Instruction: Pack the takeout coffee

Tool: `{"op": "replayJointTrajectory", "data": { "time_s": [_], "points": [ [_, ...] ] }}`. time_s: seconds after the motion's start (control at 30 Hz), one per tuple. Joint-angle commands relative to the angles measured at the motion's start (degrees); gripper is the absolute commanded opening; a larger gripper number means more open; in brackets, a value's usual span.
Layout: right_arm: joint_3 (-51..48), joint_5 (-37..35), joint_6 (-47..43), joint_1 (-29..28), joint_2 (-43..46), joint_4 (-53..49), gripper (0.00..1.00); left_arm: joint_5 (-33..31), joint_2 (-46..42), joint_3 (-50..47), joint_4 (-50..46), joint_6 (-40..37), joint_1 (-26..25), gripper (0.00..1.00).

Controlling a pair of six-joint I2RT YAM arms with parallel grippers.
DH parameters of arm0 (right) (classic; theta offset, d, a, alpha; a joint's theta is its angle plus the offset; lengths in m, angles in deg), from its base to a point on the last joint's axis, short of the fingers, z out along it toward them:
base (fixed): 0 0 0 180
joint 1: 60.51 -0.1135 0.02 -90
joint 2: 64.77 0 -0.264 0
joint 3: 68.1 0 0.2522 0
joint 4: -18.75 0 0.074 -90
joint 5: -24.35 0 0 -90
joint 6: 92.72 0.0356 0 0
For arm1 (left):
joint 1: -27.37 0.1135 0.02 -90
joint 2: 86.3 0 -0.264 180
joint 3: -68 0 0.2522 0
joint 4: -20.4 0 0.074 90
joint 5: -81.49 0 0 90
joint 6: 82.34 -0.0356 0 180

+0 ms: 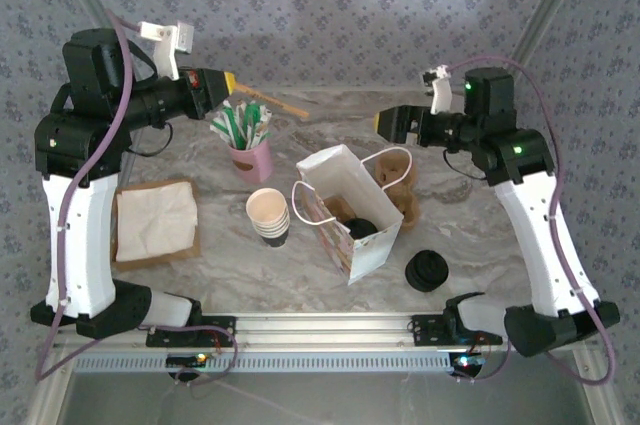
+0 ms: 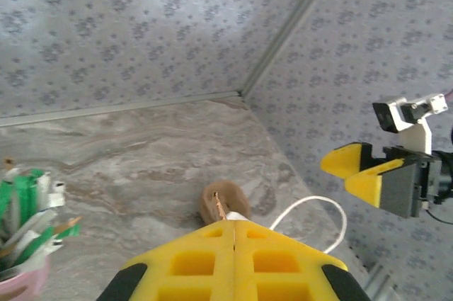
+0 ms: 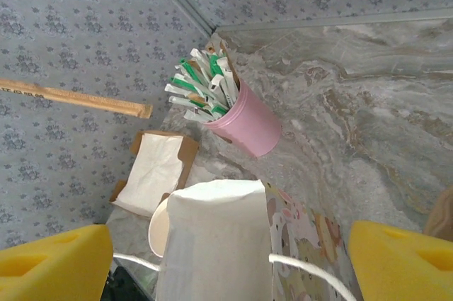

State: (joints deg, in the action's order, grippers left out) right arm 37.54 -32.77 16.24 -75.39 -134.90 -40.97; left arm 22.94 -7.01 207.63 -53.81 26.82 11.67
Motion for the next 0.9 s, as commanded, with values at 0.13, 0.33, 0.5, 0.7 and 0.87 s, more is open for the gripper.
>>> {"op": "replayJointTrajectory", "data": {
  "time_s": [0.13,0.33,0.5,0.7,0.87],
  "points": [
    [-2.31,-0.82,-2.29,0.28,5.53,-5.54,0.89,8.56,2.63,4.13,0.14,1.58,-2.92,0.05],
    [-2.82,-2.83,-4.37,1.2,8.64,-10.79,0.89,8.65,7.85,11.59,-7.29,-0.56,-8.68,0.04],
    [-2.85,-1.83,-4.55,1.87,10.91,-12.54,0.89,5.62,9.6,12.51,-11.05,-2.67,-13.37,0.04],
    [-3.04,2.99,-4.68,1.87,12.36,-13.44,0.89,2.13,11.47,11.92,-14.0,-4.68,-17.81,0.02],
    [-3.62,7.35,-5.38,1.48,12.56,-14.89,0.88,-1.97,13.8,12.41,-16.49,-6.18,-21.08,0.01]
  ]
}}
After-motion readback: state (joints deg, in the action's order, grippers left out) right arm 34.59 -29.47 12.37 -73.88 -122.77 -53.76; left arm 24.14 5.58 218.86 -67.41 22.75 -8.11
